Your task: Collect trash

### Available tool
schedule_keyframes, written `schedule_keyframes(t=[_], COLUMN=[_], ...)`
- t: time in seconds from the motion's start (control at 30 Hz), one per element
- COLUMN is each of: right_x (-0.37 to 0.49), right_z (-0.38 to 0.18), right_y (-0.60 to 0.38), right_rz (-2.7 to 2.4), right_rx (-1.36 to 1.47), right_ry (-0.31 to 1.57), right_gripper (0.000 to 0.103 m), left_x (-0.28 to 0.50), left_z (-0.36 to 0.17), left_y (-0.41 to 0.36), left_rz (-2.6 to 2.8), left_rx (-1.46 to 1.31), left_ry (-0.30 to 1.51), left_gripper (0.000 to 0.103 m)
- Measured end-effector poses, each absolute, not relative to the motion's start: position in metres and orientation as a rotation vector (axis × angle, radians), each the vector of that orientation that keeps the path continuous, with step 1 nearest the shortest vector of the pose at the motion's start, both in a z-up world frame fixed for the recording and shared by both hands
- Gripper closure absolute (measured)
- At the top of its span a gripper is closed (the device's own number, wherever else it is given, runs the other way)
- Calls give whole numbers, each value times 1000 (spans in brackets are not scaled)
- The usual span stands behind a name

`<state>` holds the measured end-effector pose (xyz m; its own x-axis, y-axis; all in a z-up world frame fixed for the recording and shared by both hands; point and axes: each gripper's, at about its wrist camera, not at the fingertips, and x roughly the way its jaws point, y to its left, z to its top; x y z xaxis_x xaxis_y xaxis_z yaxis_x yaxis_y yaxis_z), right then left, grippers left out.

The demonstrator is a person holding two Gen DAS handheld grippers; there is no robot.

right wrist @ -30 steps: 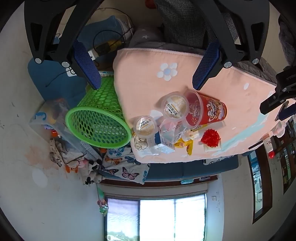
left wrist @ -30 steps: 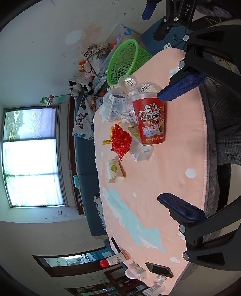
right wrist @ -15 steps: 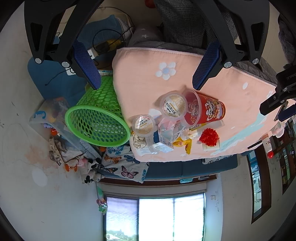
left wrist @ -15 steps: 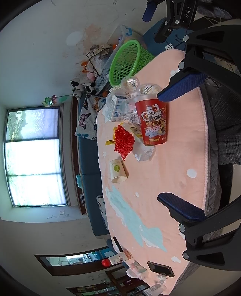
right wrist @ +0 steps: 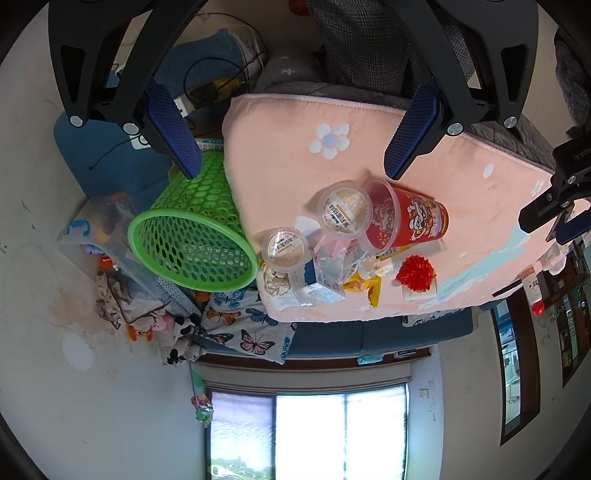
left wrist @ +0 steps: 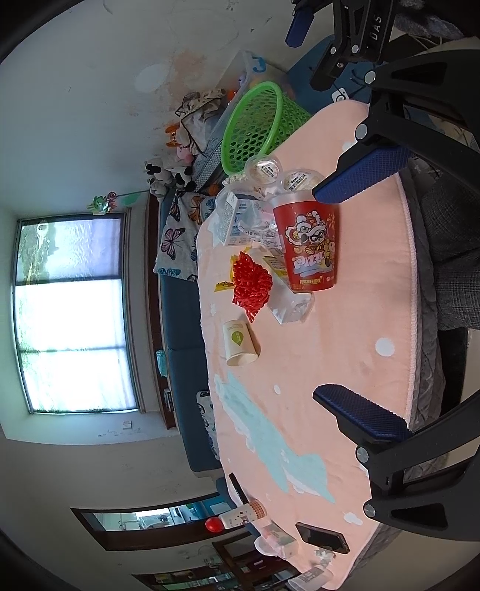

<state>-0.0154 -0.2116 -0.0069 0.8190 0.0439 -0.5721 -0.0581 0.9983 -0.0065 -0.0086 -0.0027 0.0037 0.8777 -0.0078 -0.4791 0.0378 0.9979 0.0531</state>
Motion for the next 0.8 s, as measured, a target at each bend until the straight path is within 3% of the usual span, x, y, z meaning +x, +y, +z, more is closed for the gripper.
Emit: schedule_keyframes(t=[0.8], right_x=[-17], right_z=[-1], right_y=[-213], right_rz=[51], right_rx=[-27], right_ry=[581], right_gripper=[5], left_x=[-10], left_z=[9], left_y=[-7], left_rz=[-27], left_rx=[64], left_ry=[480], left_gripper=[9])
